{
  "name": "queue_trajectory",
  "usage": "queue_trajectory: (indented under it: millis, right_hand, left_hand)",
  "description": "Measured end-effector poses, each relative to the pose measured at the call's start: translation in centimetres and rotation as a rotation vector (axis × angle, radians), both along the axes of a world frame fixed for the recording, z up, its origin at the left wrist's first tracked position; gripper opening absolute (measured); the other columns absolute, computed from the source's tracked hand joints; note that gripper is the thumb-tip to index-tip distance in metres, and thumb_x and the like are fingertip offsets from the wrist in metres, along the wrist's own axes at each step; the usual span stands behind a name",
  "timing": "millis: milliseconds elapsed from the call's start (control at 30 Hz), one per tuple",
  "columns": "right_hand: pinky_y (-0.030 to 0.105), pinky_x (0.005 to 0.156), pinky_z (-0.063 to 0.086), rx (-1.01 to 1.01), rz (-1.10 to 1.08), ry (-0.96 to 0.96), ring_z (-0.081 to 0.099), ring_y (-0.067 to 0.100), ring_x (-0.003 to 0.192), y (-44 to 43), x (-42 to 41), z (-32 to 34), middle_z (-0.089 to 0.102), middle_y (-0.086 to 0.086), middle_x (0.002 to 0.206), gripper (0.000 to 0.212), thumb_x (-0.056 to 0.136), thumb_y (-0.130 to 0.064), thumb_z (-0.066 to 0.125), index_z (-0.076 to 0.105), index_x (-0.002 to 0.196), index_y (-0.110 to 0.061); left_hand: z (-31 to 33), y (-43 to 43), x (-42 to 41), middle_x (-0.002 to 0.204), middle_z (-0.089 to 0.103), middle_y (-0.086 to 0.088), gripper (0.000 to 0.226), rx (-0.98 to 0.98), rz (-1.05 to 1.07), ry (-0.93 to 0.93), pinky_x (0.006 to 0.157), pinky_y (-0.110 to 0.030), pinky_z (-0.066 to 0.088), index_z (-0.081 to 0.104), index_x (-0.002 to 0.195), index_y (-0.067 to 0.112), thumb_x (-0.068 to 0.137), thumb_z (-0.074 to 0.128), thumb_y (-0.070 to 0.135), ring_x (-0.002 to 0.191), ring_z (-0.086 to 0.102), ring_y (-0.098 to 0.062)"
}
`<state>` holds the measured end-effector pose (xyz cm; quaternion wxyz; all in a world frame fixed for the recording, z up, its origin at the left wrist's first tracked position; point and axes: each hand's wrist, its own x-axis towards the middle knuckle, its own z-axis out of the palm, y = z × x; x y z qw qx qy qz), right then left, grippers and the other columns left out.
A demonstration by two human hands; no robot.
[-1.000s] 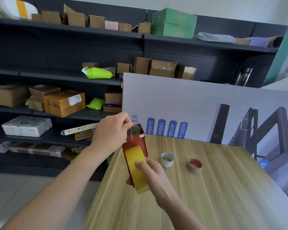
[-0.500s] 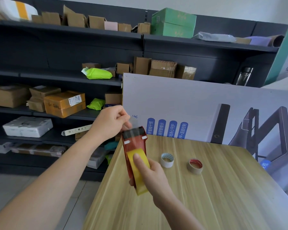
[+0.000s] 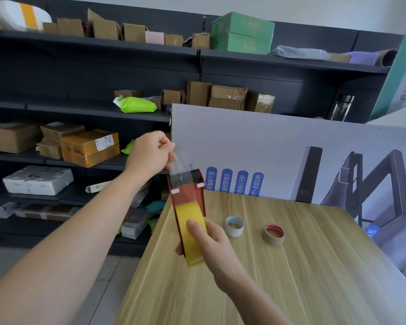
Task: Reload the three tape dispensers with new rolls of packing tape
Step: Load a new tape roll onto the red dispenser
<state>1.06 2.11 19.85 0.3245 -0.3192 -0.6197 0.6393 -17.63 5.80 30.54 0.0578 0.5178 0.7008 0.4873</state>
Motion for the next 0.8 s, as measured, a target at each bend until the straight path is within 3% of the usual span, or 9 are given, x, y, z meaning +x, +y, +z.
queue_trajectory:
  millis: [133, 233, 333, 433, 500, 633, 733, 800]
  right_hand:
    - [0.018, 0.058, 0.054, -0.028, -0.018, 0.003, 0.072, 0.017, 0.068, 0.2, 0.4, 0.4, 0.069, 0.026, 0.091, 0.044, 0.079, -0.040, 0.055, 0.058, 0.106, -0.004]
    - [0.021, 0.055, 0.055, -0.093, -0.070, -0.015, 0.072, 0.018, 0.061, 0.2, 0.4, 0.3, 0.071, 0.023, 0.083, 0.049, 0.089, -0.049, 0.056, 0.059, 0.103, -0.001]
    - [0.023, 0.058, 0.057, -0.083, -0.070, -0.052, 0.072, 0.018, 0.062, 0.2, 0.6, 0.1, 0.072, 0.013, 0.076, 0.046, 0.093, -0.049, 0.055, 0.062, 0.100, -0.004]
    - [0.018, 0.054, 0.052, -0.089, -0.014, -0.033, 0.072, 0.018, 0.064, 0.0, 0.9, 0.2, 0.069, 0.025, 0.090, 0.027, 0.087, -0.034, 0.058, 0.061, 0.095, -0.009]
    - [0.020, 0.056, 0.054, -0.112, -0.015, -0.060, 0.072, 0.017, 0.064, -0.1, 1.0, 0.0, 0.071, 0.024, 0.085, 0.027, 0.087, -0.033, 0.054, 0.060, 0.098, -0.008]
    - [0.022, 0.059, 0.055, -0.145, -0.080, -0.085, 0.068, 0.013, 0.054, -0.2, 0.9, -0.4, 0.071, 0.003, 0.061, 0.045, 0.091, -0.053, 0.054, 0.061, 0.090, -0.009]
    - [0.034, 0.072, 0.055, -0.120, -0.010, -0.041, 0.068, 0.020, 0.061, -0.1, 0.9, -0.5, 0.072, 0.010, 0.068, 0.046, 0.086, -0.051, 0.057, 0.062, 0.097, -0.006]
    - [0.032, 0.071, 0.055, -0.116, 0.007, -0.025, 0.069, 0.021, 0.065, -0.1, 1.0, -0.8, 0.071, 0.012, 0.073, 0.039, 0.082, -0.045, 0.059, 0.060, 0.097, -0.009]
  left_hand:
    - [0.1, 0.2, 0.3, 0.070, 0.070, 0.001, 0.016, 0.044, 0.017, 0.071, 0.059, -0.032, 0.055, 0.059, 0.081, 0.016, 0.094, 0.051, 0.020, 0.053, 0.066, -0.013]
    - [0.0, 0.4, 0.9, 0.066, 0.069, 0.003, 0.017, 0.050, -0.007, 0.136, 0.051, -0.026, 0.049, 0.059, 0.078, 0.017, 0.093, 0.052, 0.020, 0.046, 0.062, -0.008]
    - [-0.1, 0.7, 0.6, 0.068, 0.069, 0.003, 0.017, 0.072, 0.066, 0.128, 0.058, -0.030, 0.053, 0.059, 0.079, 0.017, 0.094, 0.052, 0.020, 0.054, 0.064, -0.012]
    - [-0.2, 0.9, -0.1, 0.071, 0.068, 0.003, 0.016, 0.075, 0.139, 0.102, 0.066, -0.034, 0.053, 0.060, 0.082, 0.017, 0.095, 0.052, 0.022, 0.064, 0.066, -0.015]
    - [-0.4, 0.8, 0.0, 0.069, 0.068, 0.004, 0.017, 0.076, 0.118, 0.109, 0.062, -0.031, 0.052, 0.059, 0.080, 0.018, 0.095, 0.052, 0.023, 0.061, 0.066, -0.013]
    - [-0.4, 0.8, 0.9, 0.067, 0.069, 0.004, 0.018, 0.085, 0.073, 0.178, 0.061, -0.031, 0.052, 0.060, 0.077, 0.017, 0.093, 0.053, 0.021, 0.059, 0.064, -0.012]
    - [-0.1, 1.2, 0.4, 0.074, 0.069, -0.001, 0.017, 0.098, 0.123, 0.112, 0.067, -0.036, 0.055, 0.061, 0.082, 0.013, 0.094, 0.052, 0.021, 0.064, 0.065, -0.017]
    - [0.3, 1.4, -0.2, 0.079, 0.070, -0.005, 0.016, 0.092, 0.158, 0.084, 0.073, -0.041, 0.055, 0.061, 0.084, 0.012, 0.094, 0.052, 0.021, 0.070, 0.066, -0.021]
